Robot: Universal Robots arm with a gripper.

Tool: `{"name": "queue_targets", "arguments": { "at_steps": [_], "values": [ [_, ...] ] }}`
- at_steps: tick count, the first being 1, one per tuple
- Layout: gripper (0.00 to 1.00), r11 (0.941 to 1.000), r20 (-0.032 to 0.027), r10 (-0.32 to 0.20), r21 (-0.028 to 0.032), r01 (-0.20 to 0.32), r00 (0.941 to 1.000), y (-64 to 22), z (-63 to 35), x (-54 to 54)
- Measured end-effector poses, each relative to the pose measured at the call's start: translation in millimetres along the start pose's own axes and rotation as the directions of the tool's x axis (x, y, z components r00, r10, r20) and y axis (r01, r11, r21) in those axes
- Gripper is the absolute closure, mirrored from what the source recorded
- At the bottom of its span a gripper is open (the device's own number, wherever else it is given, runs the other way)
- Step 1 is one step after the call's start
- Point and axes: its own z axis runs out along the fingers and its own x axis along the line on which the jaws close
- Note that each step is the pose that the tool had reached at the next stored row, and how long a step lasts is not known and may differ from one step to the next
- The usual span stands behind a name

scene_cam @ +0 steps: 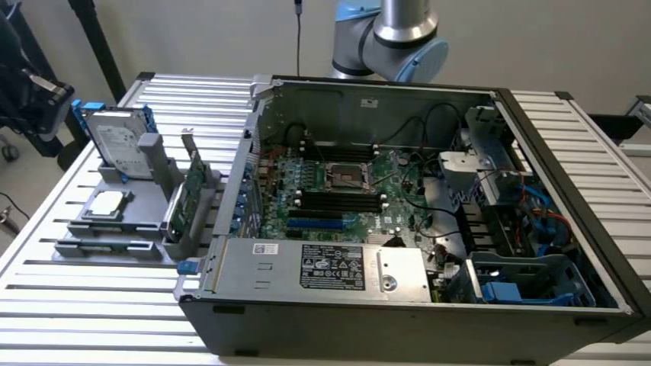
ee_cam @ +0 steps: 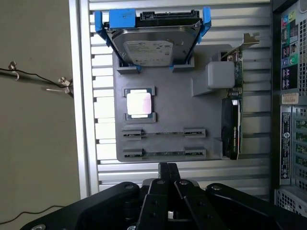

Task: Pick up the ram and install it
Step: 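Pick up the ram and move it above insertion slot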

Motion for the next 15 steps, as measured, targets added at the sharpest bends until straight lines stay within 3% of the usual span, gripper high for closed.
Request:
{"name": "queue_targets", "arguments": {
  "at_steps": [4,8,11,15],
  "values": [
    [0.89,0.9988,-0.0019,-0.049,0.0000,0.049,0.9988,0.0,1.1,0.1],
    [0.89,0.9926,-0.0051,-0.121,-0.0001,0.121,0.9926,-0.1,2.3,0.1],
    [0.89,0.9845,-0.0076,-0.175,-0.0003,0.175,0.9845,-0.1,3.1,0.0],
    [0.89,0.9690,-0.0109,-0.247,-0.0007,0.247,0.9689,-0.1,4.4,0.1]
  ]
}}
